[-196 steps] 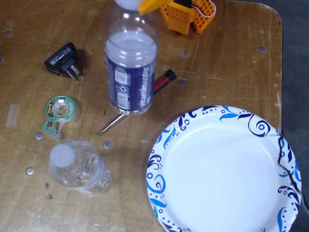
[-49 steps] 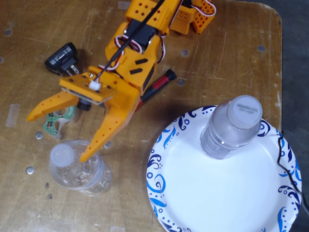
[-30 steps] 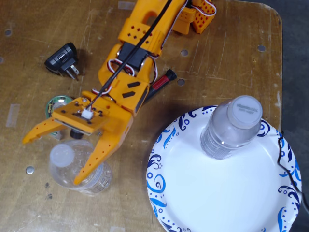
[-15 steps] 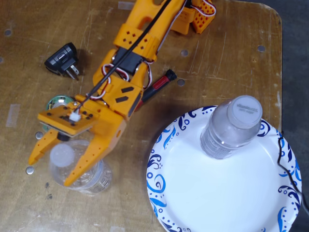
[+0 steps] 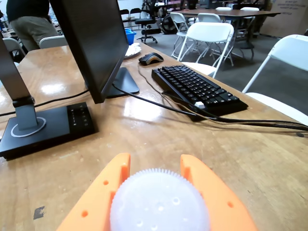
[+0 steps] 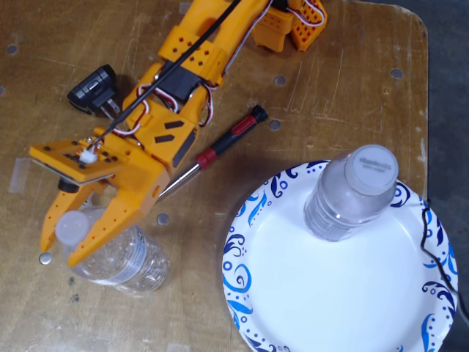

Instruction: Move the bottles to the plate

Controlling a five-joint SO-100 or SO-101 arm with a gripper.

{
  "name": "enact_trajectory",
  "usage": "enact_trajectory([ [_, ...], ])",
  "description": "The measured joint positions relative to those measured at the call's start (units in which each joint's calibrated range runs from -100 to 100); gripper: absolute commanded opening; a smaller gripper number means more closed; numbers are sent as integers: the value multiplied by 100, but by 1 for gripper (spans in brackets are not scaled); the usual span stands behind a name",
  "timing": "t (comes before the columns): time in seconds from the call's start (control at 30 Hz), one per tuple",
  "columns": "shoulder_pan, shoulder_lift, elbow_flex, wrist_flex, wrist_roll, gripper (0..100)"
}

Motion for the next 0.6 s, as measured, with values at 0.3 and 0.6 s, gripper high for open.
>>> enact_trajectory([
  [0.3,27,0,0,0,-26,7],
  [0.6,-346,-411,0,43,-10,5],
])
